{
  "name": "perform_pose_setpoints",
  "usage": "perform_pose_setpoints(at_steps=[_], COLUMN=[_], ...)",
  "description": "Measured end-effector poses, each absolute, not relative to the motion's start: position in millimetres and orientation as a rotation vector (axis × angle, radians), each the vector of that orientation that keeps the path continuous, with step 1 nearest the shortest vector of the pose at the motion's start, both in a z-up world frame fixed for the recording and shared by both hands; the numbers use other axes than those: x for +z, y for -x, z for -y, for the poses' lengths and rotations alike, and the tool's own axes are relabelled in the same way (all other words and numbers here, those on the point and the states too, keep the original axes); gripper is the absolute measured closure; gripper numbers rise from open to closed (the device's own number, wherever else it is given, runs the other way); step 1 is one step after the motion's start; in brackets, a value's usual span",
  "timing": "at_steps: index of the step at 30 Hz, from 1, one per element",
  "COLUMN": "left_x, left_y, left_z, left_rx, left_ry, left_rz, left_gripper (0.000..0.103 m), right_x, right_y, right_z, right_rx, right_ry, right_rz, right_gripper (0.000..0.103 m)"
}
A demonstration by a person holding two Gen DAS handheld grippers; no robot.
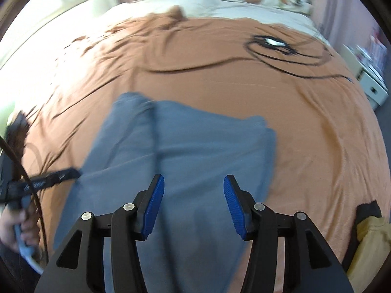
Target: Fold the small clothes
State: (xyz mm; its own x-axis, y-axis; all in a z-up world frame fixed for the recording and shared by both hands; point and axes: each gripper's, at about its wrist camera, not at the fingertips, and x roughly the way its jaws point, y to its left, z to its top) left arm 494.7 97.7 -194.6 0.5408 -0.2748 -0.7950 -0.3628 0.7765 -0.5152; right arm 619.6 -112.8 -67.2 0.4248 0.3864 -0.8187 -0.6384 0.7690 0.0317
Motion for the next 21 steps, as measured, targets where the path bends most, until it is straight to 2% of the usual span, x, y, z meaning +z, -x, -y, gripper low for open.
perform_pose_setpoints(at_steps=[3,7,16,18,20,21], left_x=[-196.6,-198.9,-196.9,-195.5,-194.6,-194.7], left_y=[-495.2,-496.3,-491.4,-489.0,-486.8,-485.9], left_z=[-97.3,-98.9,-108.1,-111.5,-114.3,-114.9], left_rx=[0.045,0.029,0.012,0.011,0.011,0.014], left_ry=[0.707,0.715,0.748,0.758,0.765,0.768], left_rz=[-1.031,-1.038,-1.029,-1.019,-1.013,-1.011], left_gripper=[0.076,0.076,0.076,0.076,0.076,0.076], right_x=[-69.5,-77.8,-90.9,-97.0,-104.2,-109.2], right_y=[-603.0,-587.6,-557.2,-547.5,-544.0,-542.7], right_z=[103.3,91.5,64.1,59.4,56.2,51.6], right_rx=[0.707,0.759,0.813,0.829,0.851,0.85], right_ry=[0.36,0.44,0.589,0.622,0.643,0.653], right_rz=[-0.935,-0.954,-0.88,-0.869,-0.877,-0.879], right_gripper=[0.054,0.047,0.047,0.051,0.068,0.069])
